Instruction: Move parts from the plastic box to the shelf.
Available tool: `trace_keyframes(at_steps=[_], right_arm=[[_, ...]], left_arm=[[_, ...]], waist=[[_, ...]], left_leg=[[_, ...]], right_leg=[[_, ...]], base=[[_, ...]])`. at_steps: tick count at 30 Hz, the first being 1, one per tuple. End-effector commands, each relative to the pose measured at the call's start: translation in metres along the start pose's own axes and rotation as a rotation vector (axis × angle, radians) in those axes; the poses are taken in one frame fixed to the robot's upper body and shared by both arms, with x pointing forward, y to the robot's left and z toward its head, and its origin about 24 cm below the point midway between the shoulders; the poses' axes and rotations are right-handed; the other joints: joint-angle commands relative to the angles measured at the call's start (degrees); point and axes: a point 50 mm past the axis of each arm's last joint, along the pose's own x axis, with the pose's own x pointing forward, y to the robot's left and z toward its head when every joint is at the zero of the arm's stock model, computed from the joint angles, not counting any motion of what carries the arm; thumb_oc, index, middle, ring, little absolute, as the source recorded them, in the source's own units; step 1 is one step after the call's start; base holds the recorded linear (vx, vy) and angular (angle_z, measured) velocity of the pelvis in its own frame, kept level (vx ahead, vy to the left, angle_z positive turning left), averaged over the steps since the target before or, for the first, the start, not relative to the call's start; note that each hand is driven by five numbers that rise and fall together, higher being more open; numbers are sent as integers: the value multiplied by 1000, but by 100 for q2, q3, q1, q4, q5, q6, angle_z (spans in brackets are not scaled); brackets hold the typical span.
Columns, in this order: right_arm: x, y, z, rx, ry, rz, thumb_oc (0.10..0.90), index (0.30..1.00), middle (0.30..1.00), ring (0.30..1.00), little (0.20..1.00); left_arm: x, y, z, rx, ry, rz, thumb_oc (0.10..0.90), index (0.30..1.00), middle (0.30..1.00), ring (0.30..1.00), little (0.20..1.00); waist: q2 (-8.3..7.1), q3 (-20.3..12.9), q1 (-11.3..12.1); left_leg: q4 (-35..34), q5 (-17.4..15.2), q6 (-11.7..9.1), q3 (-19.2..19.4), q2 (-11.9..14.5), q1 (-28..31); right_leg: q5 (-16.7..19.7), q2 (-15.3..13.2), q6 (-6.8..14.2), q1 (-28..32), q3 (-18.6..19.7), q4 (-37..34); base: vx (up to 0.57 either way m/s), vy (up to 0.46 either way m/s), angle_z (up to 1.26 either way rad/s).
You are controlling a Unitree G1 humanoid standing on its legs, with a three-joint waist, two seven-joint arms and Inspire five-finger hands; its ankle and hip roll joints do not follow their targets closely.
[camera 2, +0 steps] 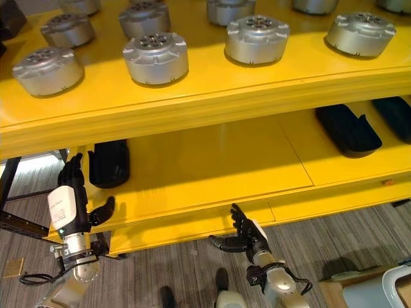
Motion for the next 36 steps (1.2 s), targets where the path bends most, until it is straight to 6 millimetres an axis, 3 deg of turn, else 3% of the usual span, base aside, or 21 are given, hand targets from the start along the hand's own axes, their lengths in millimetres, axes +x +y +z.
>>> trace_keyframes(at_steps=[1,2,3,7,10,11,12,14,17,18,19,20,23,27,32,36], right_arm=[[4,-23,99,-5,-599,-322,900,1000,1000,1000,1000],[-2,-35,112,-26,-687,-431,900,1000,1000,1000,1000],[-8,-51,119,-8,-737,-607,900,1000,1000,1000,1000],[-22,-88,97,155,-649,-939,900,1000,1000,1000,1000],[-30,-97,87,160,-615,-1055,900,1000,1000,1000,1000],[-30,-98,82,154,-580,-1080,900,1000,1000,1000,1000],[-22,-99,74,185,-517,-1051,900,1000,1000,1000,1000],[-18,-100,70,194,-493,-1063,900,1000,1000,1000,1000],[-22,-105,56,209,-454,-1128,900,1000,1000,1000,1000],[-22,-105,56,209,-454,-1128,900,1000,1000,1000,1000],[-13,-96,57,202,-447,-1089,900,1000,1000,1000,1000],[-8,-94,61,201,-453,-1082,900,1000,1000,1000,1000],[-1,-93,69,122,-447,-1032,900,1000,1000,1000,1000],[-5,-114,76,79,-429,-1071,900,1000,1000,1000,1000],[-9,-118,67,47,-348,-1112,900,1000,1000,1000,1000],[-15,-115,59,23,-307,-1131,900,1000,1000,1000,1000]], left_arm=[[27,13,32,-172,-230,-24,900,1000,1000,1000,1000],[16,8,36,-268,-202,-103,900,1000,1000,1000,1000],[9,1,42,-330,-231,-210,900,1000,1000,1000,1000],[2,-14,49,-374,-264,-378,900,1000,1000,1000,1000],[5,-17,52,-384,-272,-413,900,1000,1000,1000,1000],[5,-15,49,-357,-259,-399,900,1000,1000,1000,1000],[6,-9,43,-315,-216,-340,900,1000,1000,1000,1000],[8,-6,43,-296,-216,-329,900,1000,1000,1000,1000],[19,0,41,-262,-213,-332,900,1000,1000,1000,1000],[19,0,41,-262,-213,-332,900,1000,1000,1000,1000],[26,9,38,-252,-195,-282,900,1000,1000,1000,1000],[28,12,37,-259,-182,-274,900,1000,1000,1000,1000],[28,11,34,-290,-133,-266,900,1000,1000,1000,1000],[24,14,26,-293,-80,-251,900,1000,1000,1000,1000],[28,16,23,-281,-102,-299,900,1000,1000,1000,1000],[34,13,29,-311,-115,-299,900,1000,1000,1000,1000]], waist=[[-293,-284,-82],[-296,-346,5],[-315,-436,-41],[-366,-539,-336],[-407,-540,-439],[-458,-541,-421],[-535,-540,-248],[-568,-547,-151],[-527,-614,-98],[-527,-614,-98],[-533,-586,147],[-532,-603,196],[-560,-576,236],[-510,-609,116],[-372,-565,-265],[-285,-485,-506]], left_leg=[[241,-525,86,-444,-228,40],[376,-749,248,-911,-485,35],[361,-839,367,-908,-620,64],[119,-949,550,-532,-737,308],[1,-945,610,-386,-769,351],[-18,-968,585,-74,-720,404],[-22,-959,466,712,-534,508],[-22,-900,429,1040,-441,519],[-17,-816,552,1105,-260,342],[-17,-816,552,1105,-260,342],[98,-826,598,1459,-110,298],[220,-806,534,1536,36,171],[608,-511,112,1859,564,-80],[377,-183,-197,1963,798,2],[43,0,-273,2101,829,249],[39,10,-244,2158,843,238]], right_leg=[[-667,-111,356,393,392,217],[-556,-48,377,440,820,93],[-465,-23,450,353,1064,95],[-265,-87,682,249,1366,59],[-124,-135,784,127,1500,40],[-4,-265,891,-4,1014,31],[211,-503,1079,-162,-358,52],[283,-617,1132,-127,-821,97],[120,-967,1003,-6,-642,1041],[120,-967,1003,-6,-642,1041],[454,-1700,1048,191,-946,1586],[321,-1750,1080,312,-867,1611],[-470,-1406,903,814,-1258,816],[-560,-1142,915,917,-1327,277],[-548,-994,775,626,-1162,399],[-853,-867,589,428,-1017,844]], base=[[-60,266,-62],[-162,367,-110],[-171,378,-197],[-111,273,-130],[-105,137,-16],[-239,28,-37],[-261,-13,-94],[-281,-93,-264],[-244,-161,-138],[-333,-476,-59],[-354,-647,-59],[-385,-877,-76],[-86,-500,-102],[-9,-254,-76],[-51,-227,-32],[-45,-195,-12]])
